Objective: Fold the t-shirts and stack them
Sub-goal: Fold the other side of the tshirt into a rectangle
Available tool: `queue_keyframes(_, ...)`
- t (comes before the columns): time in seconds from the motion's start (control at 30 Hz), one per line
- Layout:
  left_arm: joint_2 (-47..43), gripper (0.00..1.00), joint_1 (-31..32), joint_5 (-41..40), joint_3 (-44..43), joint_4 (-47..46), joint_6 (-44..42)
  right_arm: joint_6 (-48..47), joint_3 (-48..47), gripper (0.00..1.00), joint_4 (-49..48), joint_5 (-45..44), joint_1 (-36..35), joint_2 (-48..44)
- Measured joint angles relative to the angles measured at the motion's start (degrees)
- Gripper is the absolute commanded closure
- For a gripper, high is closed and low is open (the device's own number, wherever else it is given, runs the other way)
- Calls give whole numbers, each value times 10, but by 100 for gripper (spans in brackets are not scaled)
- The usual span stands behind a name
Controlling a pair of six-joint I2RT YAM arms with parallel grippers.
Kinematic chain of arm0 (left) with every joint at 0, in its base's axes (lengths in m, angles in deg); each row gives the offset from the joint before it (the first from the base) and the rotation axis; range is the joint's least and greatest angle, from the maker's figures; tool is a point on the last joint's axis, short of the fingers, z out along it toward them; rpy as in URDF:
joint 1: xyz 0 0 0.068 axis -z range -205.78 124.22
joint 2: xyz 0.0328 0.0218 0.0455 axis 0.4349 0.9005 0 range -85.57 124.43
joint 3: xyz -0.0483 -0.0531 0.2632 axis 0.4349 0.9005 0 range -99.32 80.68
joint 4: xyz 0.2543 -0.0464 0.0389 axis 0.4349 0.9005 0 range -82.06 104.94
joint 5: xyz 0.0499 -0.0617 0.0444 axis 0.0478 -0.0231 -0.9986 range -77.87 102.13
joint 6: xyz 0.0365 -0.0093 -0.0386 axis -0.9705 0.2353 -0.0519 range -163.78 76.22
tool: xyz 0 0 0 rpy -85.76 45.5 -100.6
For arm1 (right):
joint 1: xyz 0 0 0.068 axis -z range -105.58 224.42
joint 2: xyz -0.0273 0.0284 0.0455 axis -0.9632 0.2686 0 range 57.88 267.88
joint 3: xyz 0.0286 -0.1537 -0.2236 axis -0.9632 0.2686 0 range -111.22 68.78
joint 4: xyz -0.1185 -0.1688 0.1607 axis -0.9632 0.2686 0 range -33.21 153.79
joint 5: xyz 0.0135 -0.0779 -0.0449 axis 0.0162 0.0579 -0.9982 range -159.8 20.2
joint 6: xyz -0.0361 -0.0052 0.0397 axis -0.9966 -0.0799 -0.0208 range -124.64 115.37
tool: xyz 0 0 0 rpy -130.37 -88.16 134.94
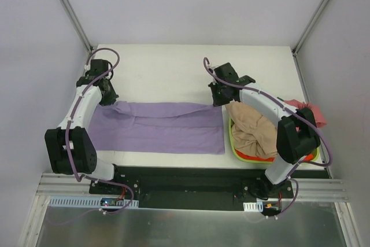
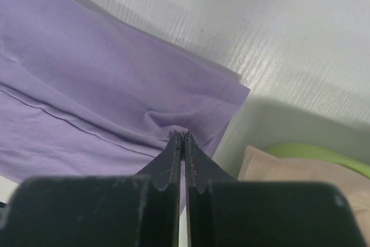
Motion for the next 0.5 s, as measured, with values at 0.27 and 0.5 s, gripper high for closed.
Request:
queue_keyframes(0.27, -27, 100, 0, -25, -10, -2, 9, -4, 3, 100, 8, -2, 0, -1)
queue_keyframes(0.5, -64, 100, 0, -44, 17, -7, 26, -4, 11, 100, 7, 0, 0, -12)
